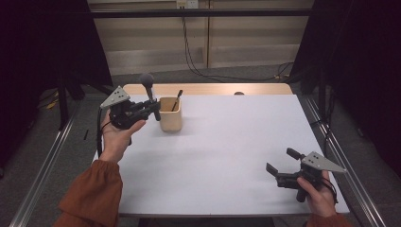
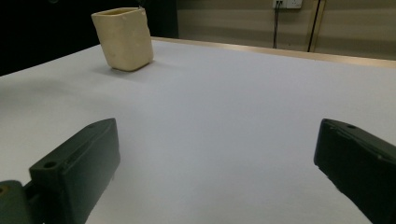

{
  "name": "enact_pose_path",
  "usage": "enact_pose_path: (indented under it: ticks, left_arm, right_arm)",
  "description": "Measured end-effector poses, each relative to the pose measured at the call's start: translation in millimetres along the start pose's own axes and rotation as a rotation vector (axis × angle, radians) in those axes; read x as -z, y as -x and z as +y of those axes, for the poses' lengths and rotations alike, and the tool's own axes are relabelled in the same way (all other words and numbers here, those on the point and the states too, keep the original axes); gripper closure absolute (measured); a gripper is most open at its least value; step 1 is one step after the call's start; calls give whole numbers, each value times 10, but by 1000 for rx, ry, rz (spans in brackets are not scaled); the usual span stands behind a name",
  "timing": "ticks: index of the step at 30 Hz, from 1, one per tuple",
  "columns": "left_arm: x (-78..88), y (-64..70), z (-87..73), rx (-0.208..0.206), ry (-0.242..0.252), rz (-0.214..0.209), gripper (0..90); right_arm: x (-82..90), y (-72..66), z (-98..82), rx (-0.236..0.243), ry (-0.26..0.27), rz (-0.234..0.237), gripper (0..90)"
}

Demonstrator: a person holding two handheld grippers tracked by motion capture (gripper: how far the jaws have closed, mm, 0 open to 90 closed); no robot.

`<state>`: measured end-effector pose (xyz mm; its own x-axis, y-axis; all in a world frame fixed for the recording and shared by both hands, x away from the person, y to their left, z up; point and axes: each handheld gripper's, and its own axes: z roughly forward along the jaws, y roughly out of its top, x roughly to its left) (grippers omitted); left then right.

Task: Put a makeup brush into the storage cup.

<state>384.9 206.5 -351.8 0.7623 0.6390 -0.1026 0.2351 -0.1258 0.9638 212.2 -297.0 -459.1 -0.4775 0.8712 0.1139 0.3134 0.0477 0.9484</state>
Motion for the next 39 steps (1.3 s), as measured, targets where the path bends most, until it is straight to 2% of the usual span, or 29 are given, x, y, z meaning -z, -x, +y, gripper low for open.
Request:
enact_pose_path:
  ticks: [3, 6, 7, 12, 17, 18, 26, 28, 30, 33, 35, 39]
  left_arm:
    - [-73, -31, 5, 17, 21, 21, 746]
    - [-174, -44, -14, -4, 4, 43, 747]
    - [-199, -53, -13, 8, 6, 44, 746]
    - [-305, -115, 59, 7, 19, 64, 746]
    - [-405, -164, 88, -13, 29, 89, 746]
    - [-419, -182, 83, -15, 39, 89, 746]
    - [-493, -290, 37, 7, 23, 114, 746]
    - [-517, -310, 32, 26, 23, 117, 746]
    - [-534, -334, 36, 14, 19, 122, 746]
    - [-562, -347, 28, 19, 24, 127, 746]
    - [-590, -353, 8, 0, 15, 130, 746]
    - [-636, -354, -34, 13, 16, 126, 746]
  right_arm:
    - [-9, -9, -10, 1, -9, 6, 0]
    - [-15, -17, -12, -4, -11, 12, 0]
    - [-15, -17, -13, -3, -10, 11, 0]
    - [-13, -17, -14, -3, -12, 10, 0]
    - [-26, -17, -15, -3, -14, 12, 0]
    - [-27, -19, -15, -4, -14, 10, 0]
    - [-30, -18, -17, -3, -17, 12, 0]
    - [-29, -17, -17, -3, -17, 12, 0]
    - [-33, -16, -18, 0, -19, 13, 0]
    - [-34, -21, -18, 2, -22, 17, 0]
    - [-36, -22, -19, 2, -22, 18, 0]
    - [-33, -20, -21, 0, -25, 19, 0]
